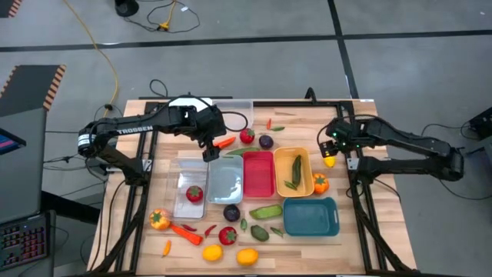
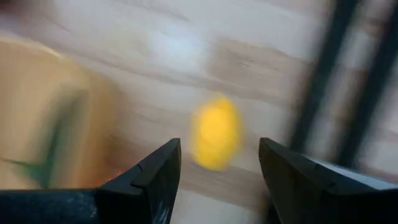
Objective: Sort produce into baskets
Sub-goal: Put the lemon into the blue bin
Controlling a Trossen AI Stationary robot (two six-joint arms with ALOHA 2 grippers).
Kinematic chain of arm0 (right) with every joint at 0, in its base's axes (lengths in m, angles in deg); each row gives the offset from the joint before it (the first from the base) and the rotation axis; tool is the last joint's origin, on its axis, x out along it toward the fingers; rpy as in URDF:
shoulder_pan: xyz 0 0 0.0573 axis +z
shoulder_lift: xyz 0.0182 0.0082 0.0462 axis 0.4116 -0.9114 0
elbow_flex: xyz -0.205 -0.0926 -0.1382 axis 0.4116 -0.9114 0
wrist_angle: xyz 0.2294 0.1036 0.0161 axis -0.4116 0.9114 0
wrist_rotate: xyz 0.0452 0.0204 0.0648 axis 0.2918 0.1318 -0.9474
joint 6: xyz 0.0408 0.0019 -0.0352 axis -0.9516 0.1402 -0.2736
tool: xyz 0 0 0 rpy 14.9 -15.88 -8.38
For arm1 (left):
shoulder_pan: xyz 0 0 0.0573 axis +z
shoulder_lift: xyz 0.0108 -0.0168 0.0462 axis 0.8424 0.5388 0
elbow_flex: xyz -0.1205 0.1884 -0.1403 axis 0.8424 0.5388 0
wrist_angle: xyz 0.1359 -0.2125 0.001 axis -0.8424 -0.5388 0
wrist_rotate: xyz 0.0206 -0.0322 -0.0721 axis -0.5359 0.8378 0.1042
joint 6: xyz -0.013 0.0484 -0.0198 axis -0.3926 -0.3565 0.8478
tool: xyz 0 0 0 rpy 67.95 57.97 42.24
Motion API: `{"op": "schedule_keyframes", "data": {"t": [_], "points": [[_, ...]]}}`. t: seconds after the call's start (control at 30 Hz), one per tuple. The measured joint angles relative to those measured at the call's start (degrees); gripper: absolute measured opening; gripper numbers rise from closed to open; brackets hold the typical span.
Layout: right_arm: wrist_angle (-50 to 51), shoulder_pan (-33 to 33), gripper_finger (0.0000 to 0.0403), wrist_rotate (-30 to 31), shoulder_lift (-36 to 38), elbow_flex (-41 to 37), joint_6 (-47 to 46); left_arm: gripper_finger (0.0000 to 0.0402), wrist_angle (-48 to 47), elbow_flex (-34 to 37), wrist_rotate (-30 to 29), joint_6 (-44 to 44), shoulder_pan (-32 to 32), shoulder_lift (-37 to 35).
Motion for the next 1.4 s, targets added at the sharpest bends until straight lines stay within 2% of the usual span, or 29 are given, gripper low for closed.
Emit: {"op": "schedule_keyframes", "data": {"t": [0.17,0.4,0.63,0.93,1.4], "points": [[0.01,0.14,0.0239,0.37,-0.81,-0.15,-3.48,0.0345,0.01,0.00,0.00,0.00,0.00,0.00],[-2.81,-0.03,0.0238,0.48,-4.50,-0.13,-3.56,0.0345,0.26,0.00,-0.15,0.00,0.00,0.00],[-2.89,-0.02,0.0238,-0.72,-6.88,-0.13,3.10,0.0345,0.31,0.00,-0.17,0.00,0.00,0.00],[-4.46,-0.05,0.0239,-0.78,-7.83,-0.11,3.51,0.0345,0.32,0.00,-0.38,0.00,0.00,0.00],[-4.46,-0.03,0.0285,-0.80,-7.81,-0.11,5.43,0.0345,-0.66,0.00,-1.14,-2.55,0.00,0.00]]}}
